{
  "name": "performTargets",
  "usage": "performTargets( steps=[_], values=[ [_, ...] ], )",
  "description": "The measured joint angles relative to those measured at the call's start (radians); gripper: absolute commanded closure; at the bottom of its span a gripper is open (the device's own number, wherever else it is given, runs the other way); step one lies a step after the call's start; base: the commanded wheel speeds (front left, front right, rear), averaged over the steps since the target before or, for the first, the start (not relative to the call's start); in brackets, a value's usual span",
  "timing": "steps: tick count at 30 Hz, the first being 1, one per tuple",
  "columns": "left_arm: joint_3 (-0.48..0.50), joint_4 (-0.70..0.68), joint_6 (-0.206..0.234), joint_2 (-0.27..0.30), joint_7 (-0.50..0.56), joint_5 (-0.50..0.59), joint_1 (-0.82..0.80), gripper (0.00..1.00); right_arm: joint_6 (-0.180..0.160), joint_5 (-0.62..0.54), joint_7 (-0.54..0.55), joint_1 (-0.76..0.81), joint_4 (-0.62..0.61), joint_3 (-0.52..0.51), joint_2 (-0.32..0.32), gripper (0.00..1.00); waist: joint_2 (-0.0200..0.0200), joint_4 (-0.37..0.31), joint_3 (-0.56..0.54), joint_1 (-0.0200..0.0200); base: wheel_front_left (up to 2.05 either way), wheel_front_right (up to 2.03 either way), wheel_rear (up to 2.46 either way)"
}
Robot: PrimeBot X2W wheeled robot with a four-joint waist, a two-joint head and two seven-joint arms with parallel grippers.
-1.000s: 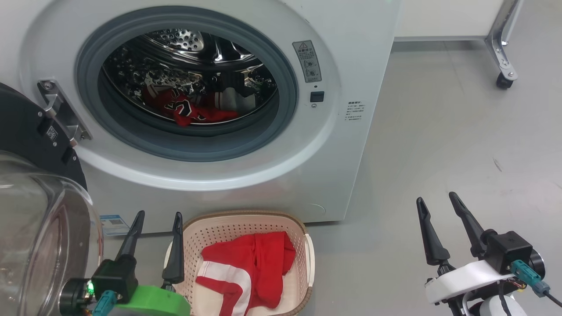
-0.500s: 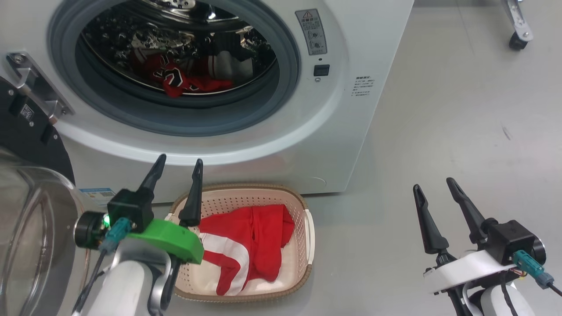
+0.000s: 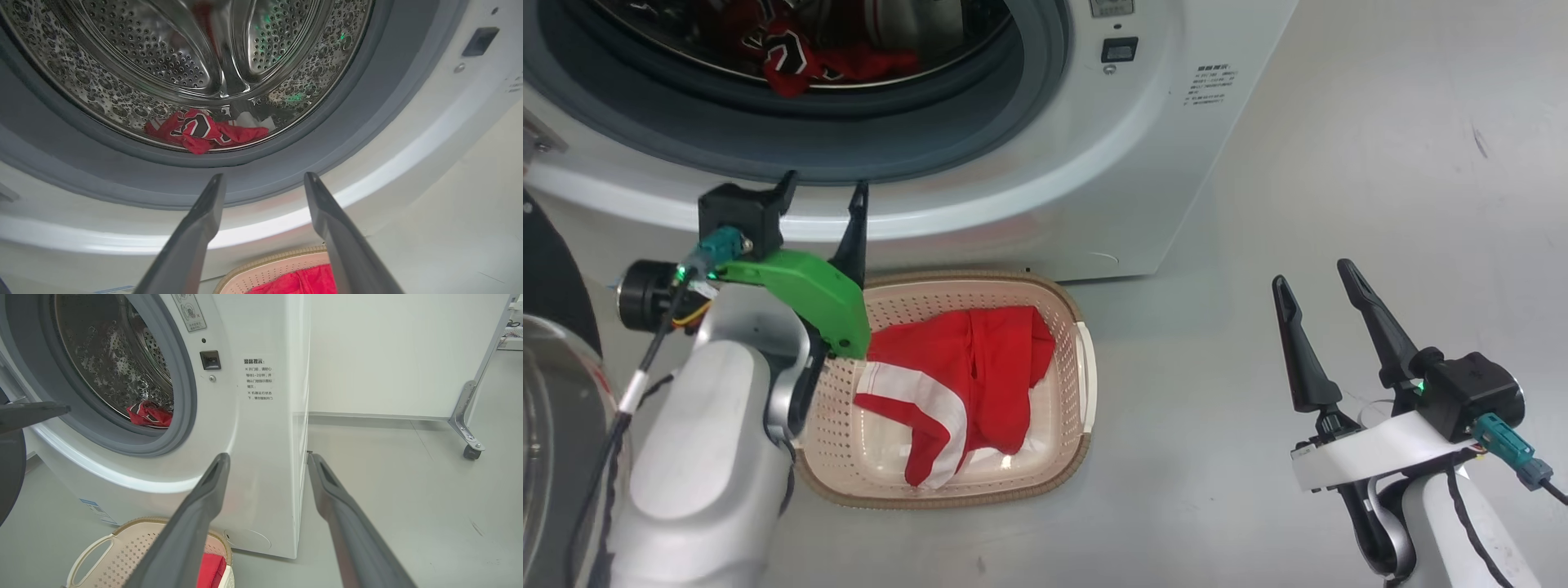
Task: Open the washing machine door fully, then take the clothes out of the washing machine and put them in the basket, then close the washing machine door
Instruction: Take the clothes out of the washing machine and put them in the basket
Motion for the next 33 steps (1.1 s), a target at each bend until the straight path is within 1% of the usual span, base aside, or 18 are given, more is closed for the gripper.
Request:
performTargets(
  steps=[11, 16, 24, 27, 33],
  values=[
    [0.063, 0.093, -0.007, 0.064, 0.144, -0.009, -0.246, 0.0, 0.008, 0.017, -0.009, -0.069, 0.0, 0.055, 0.01, 0.0, 0.0, -0.065, 0.129, 0.0, 0.0, 0.0, 0.0],
    [0.091, 0.123, -0.004, 0.121, 0.199, -0.008, -0.349, 0.0, 0.008, 0.025, -0.013, -0.104, 0.002, 0.083, 0.013, 0.0, 0.0, -0.099, 0.184, 0.0001, 0.0, 0.0, 0.0],
    [0.089, 0.161, -0.004, 0.226, 0.276, 0.054, -0.479, 0.0, 0.009, 0.062, -0.02, -0.136, 0.014, 0.126, 0.026, 0.0, 0.0, -0.152, 0.264, 0.0001, 0.0, 0.0, 0.0],
    [0.086, 0.178, -0.004, 0.249, 0.302, 0.07, -0.511, 0.0, 0.009, 0.068, -0.026, -0.151, 0.02, 0.136, 0.027, 0.0, 0.0, -0.173, 0.291, 0.0001, 0.0, 0.0, 0.0],
    [0.076, 0.213, -0.004, 0.272, 0.342, 0.085, -0.561, 0.0, 0.009, 0.083, -0.027, -0.186, 0.029, 0.145, 0.028, 0.0, 0.0, -0.21, 0.341, 0.0001, 0.0, 0.0, 0.0]
  ],
)
